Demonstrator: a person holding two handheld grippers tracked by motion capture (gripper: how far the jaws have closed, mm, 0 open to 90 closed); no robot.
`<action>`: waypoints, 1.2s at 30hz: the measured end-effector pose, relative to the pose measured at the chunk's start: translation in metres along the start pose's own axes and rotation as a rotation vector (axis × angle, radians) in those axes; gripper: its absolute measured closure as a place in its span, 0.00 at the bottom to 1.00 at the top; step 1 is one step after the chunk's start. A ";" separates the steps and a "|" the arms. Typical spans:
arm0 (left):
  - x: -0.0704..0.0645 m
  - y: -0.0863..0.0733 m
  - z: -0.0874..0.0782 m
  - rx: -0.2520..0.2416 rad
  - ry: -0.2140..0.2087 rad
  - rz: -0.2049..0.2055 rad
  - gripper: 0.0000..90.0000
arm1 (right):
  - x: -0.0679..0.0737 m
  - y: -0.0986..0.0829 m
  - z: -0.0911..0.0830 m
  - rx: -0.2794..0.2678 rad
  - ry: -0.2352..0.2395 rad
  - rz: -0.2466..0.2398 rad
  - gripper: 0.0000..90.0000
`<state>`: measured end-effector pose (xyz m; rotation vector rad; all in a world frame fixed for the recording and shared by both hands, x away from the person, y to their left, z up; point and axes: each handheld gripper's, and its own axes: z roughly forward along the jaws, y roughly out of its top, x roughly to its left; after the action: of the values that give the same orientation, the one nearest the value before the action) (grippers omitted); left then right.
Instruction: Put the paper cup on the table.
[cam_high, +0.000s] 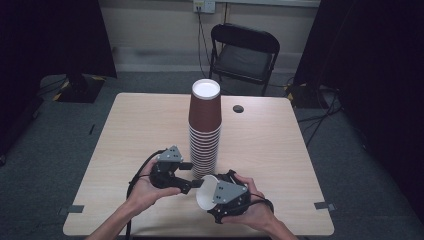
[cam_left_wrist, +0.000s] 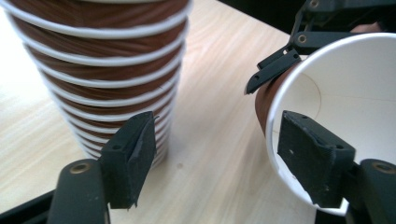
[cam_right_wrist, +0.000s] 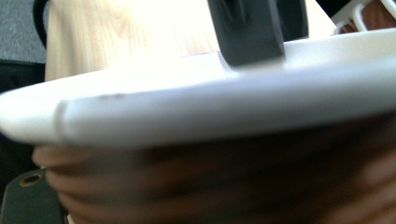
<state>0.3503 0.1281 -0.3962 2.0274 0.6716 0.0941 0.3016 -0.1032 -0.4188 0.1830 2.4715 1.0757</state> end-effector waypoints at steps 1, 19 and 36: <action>0.002 -0.001 -0.003 -0.012 0.020 0.001 0.30 | -0.004 -0.003 -0.001 -0.006 -0.004 0.036 0.12; 0.015 -0.035 -0.020 -0.082 0.174 0.058 0.22 | -0.041 -0.025 -0.012 -0.098 -0.030 0.350 0.12; 0.025 -0.062 -0.029 -0.057 0.215 -0.011 0.17 | -0.082 -0.053 -0.016 -0.140 -0.126 0.570 0.12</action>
<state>0.3362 0.1866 -0.4364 1.9756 0.8053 0.3247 0.3703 -0.1740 -0.4194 0.9235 2.2690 1.3999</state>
